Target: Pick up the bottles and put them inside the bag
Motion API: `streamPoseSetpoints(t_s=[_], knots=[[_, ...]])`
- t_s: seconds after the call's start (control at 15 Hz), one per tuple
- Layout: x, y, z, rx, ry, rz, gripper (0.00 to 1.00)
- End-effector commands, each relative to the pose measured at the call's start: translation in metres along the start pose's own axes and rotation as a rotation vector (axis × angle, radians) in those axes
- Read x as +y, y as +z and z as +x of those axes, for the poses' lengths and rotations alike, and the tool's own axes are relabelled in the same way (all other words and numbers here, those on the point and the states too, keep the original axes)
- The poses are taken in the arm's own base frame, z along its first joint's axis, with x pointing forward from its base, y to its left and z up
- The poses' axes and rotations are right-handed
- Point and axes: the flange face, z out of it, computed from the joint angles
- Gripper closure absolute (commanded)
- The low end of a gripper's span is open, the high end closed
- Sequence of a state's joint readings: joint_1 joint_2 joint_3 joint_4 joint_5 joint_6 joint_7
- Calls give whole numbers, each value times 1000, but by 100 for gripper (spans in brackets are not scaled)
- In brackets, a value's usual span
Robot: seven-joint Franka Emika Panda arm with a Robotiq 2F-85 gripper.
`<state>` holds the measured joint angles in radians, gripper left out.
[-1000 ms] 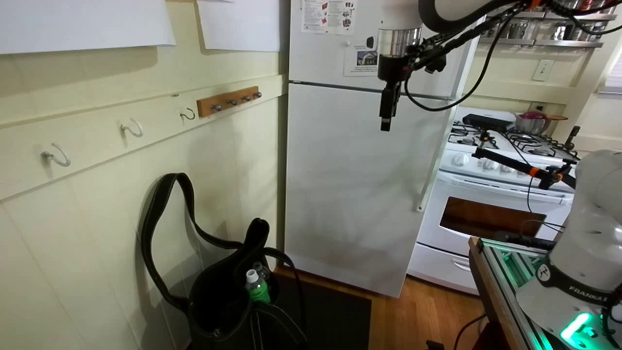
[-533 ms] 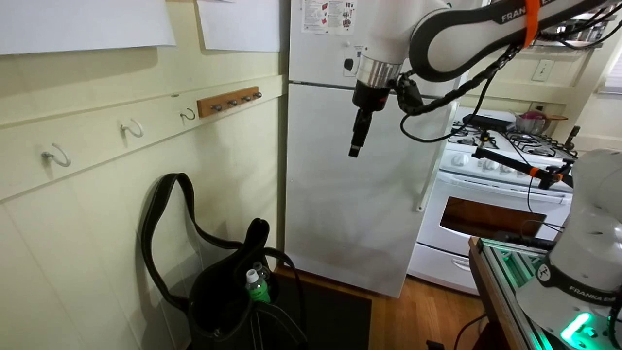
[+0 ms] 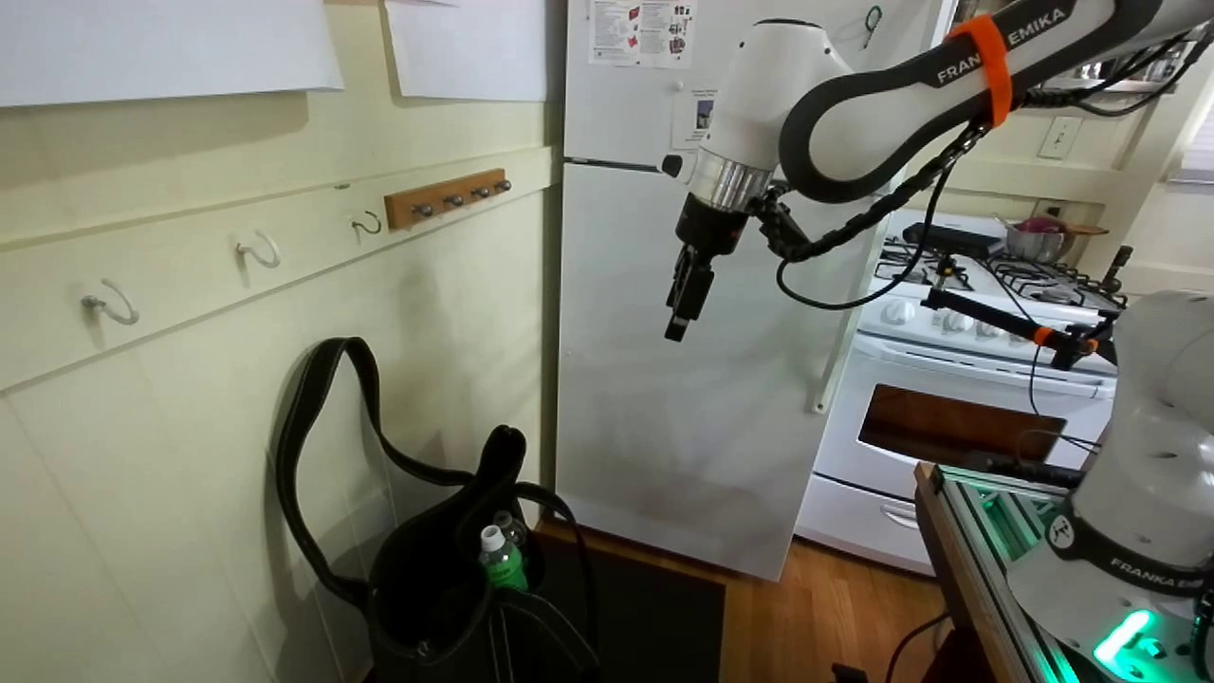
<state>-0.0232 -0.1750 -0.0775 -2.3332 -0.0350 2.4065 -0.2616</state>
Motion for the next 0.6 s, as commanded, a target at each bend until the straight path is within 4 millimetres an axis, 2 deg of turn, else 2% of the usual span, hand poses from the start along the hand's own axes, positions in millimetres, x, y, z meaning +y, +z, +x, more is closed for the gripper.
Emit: streamPoseSetpoints(t_s=[0.0,0.07,0.13,0.2,0.53], knots=[[-1,-1,1,0,0,1,0],[-1,-1,1,0,-1,1,0],[-1,20,9,-47,6,17,0],[-3,29,12,-60,-12,44,0],[-20,100,40,-90,-135,228,0]])
